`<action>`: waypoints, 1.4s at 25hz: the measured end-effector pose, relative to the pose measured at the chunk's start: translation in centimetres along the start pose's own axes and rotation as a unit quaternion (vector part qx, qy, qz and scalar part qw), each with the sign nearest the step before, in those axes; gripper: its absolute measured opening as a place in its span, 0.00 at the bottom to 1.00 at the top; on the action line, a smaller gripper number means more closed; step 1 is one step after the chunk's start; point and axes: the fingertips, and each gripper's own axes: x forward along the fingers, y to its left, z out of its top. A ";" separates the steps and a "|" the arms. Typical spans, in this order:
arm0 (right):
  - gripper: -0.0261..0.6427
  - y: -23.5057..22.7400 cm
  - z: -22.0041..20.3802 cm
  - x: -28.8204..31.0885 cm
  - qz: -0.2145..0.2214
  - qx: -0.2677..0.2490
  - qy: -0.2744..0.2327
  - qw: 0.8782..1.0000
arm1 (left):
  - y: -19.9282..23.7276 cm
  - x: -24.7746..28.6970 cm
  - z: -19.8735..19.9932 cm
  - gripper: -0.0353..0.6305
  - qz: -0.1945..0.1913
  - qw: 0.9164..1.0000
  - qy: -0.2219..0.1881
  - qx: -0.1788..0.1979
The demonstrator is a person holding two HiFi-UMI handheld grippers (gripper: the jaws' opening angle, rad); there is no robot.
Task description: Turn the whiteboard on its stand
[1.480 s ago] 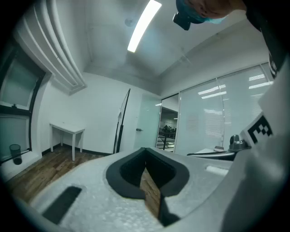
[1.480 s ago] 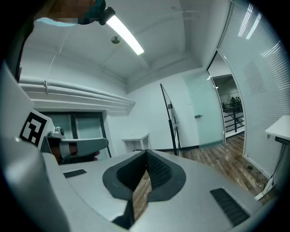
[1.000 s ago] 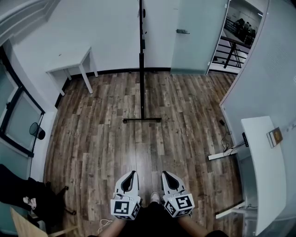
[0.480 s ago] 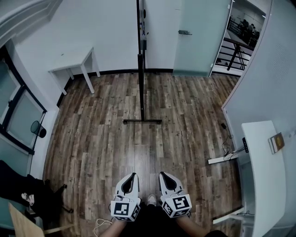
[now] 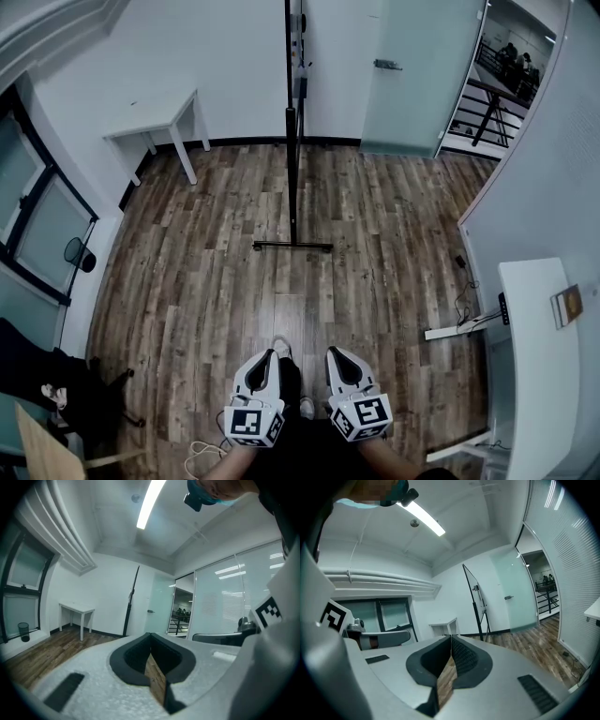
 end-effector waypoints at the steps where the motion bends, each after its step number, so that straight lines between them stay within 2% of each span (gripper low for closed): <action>1: 0.06 -0.4 0.0 0.7 -0.001 0.000 0.000 1.000 | 0.3 0.7 0.0 0.08 0.001 1.000 0.001 -0.001; 15: 0.06 -5.2 2.5 13.6 -0.013 -0.001 0.015 1.000 | 6.6 14.4 2.4 0.08 -0.012 1.000 0.006 -0.003; 30: 0.06 -8.9 8.4 30.7 -0.035 -0.012 0.007 0.999 | 15.4 30.3 7.0 0.08 -0.052 0.999 0.006 -0.006; 35: 0.06 -9.9 9.9 35.1 -0.051 -0.011 -0.003 0.999 | 17.8 34.0 8.7 0.08 -0.062 0.998 -0.002 0.012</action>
